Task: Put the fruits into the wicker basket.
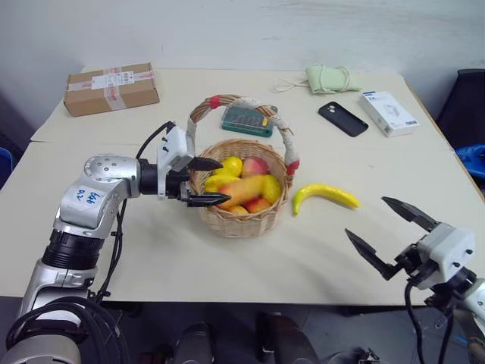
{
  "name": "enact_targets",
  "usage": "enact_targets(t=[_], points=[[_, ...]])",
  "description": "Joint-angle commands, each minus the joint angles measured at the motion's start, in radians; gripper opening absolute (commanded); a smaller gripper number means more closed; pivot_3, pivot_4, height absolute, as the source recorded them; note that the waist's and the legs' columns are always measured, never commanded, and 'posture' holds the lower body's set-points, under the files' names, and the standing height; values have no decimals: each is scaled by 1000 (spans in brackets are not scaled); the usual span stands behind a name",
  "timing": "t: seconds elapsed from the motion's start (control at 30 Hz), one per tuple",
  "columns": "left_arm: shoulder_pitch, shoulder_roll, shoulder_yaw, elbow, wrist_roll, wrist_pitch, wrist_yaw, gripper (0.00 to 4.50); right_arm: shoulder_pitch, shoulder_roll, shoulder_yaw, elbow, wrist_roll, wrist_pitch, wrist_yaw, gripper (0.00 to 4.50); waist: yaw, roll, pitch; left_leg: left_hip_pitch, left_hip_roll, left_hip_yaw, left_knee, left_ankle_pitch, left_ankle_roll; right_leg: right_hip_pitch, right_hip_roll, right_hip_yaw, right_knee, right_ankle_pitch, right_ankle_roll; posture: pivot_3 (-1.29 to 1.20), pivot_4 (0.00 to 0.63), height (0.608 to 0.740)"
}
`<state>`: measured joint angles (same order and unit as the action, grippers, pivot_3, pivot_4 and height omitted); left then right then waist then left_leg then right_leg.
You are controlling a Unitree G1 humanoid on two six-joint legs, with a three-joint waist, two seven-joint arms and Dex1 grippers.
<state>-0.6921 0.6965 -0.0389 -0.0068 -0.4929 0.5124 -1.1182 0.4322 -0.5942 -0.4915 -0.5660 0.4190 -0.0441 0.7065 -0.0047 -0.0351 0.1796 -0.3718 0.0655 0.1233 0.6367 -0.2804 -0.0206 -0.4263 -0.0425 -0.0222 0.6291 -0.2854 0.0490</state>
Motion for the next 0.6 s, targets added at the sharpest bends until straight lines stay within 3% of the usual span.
enact_targets(t=[0.03,0.2,0.27,0.37,0.47,0.6], points=[[29,65,166,-46,-101,-8,-53,4471,107,17,-150,97,31,-76,74,4500,1,0,0,0,0,0,0,0,0,0,0,0,0,0,0,0,150,740],[195,214,293,3,-74,-67,-125,4471,183,29,-212,277,12,-167,143,4500,-22,1,0,3,1,2,-2,-1,1,1,-2,2,-1,-1,-1,0,150,740],[262,234,315,65,-16,-180,-142,4471,173,23,-208,360,-16,-203,153,4500,-26,1,0,4,1,2,-2,-1,1,1,-3,2,-2,-1,-2,0,150,740],[330,206,380,81,-98,-205,-203,4471,139,-8,-184,463,-37,-246,191,4500,-26,1,0,4,1,0,-1,0,1,1,-4,4,-3,0,-4,0,150,740],[400,232,393,18,-103,-151,-186,4471,23,-86,-133,518,-22,-228,252,4500,-28,1,0,4,4,0,-1,0,1,1,-5,4,-3,-1,-6,0,150,740],[447,226,425,-100,-192,-46,-163,4471,-258,-240,-2,587,-8,-120,336,4500,-42,2,1,4,4,2,-1,0,2,0,-5,7,-2,1,-3,0,150,740]])
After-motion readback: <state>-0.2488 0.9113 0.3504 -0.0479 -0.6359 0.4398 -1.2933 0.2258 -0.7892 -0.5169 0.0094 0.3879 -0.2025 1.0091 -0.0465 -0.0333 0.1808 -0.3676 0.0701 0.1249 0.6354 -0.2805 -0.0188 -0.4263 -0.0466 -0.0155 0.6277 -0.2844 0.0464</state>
